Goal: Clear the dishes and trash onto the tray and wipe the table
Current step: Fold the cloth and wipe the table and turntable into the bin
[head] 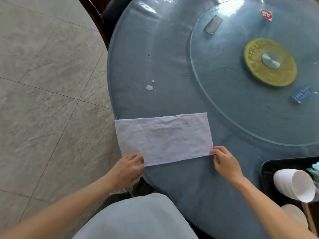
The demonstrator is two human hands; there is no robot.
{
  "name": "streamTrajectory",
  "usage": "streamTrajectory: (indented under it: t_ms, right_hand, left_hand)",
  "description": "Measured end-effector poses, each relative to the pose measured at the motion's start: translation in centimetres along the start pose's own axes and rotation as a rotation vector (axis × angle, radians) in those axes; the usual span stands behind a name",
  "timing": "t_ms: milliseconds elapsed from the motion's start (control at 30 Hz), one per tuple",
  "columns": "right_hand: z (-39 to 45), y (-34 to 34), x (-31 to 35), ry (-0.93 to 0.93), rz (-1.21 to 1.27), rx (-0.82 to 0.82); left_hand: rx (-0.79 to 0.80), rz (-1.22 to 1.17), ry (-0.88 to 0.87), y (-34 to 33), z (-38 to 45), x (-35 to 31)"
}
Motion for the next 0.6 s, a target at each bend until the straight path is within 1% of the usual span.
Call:
streamTrajectory:
  t_ms: [67, 133, 167, 200, 300, 367, 400, 467, 600]
  right_hand:
    - [0.3, 0.2, 1.9, 0.038, -0.095, -0.082]
    - [1.4, 0.2, 4.5, 0.178, -0.190, -0.166]
    - [2.1, -0.1, 5.8, 0.257, -0.209, -0.168]
    - [2.9, -0.4, 6.9, 0.330, -0.209, -0.136]
    - [5.5, -2.1, 9.4, 0.513, -0.244, 0.061]
    - [6.8, -3.1, 10.1, 0.598, -0.318, 0.169]
    - [7.3, -3.5, 10.1, 0.619, -0.336, 0.193]
    - [7.9, -4.0, 9.8, 0.634, -0.338, 0.181]
    - [8.3, -4.3, 9.6, 0.655, -0.321, 0.140]
  left_hand:
    - [-0.040, -0.057, 0.027, 0.2, 0.8, -0.7]
    - [-0.090, -0.097, 0.050, 0.7, 2.2, -1.4]
    - [-0.089, -0.107, 0.061, 0.8, 3.3, -1.7]
    - [-0.067, -0.112, 0.067, 0.8, 4.3, -1.9]
    - [0.000, -0.108, 0.108, 0.1, 7.0, -1.9]
    - [0.020, -0.120, 0.180, -0.9, 8.0, -1.6]
    - [0.025, -0.115, 0.212, -1.3, 8.2, -1.6]
    - [0.021, -0.093, 0.241, -2.1, 8.4, -1.5]
    - [-0.035, -0.016, 0.237, -2.6, 8.8, -0.7]
Point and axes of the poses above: each hand's wrist, its own z-axis towards the middle knuckle, its own y-axis out of the back of the hand, x = y × z, the point moved 2 cm from there along z, towards the middle knuckle, and after that the axes turned 15 degrees about x, right-handed, at the moved point
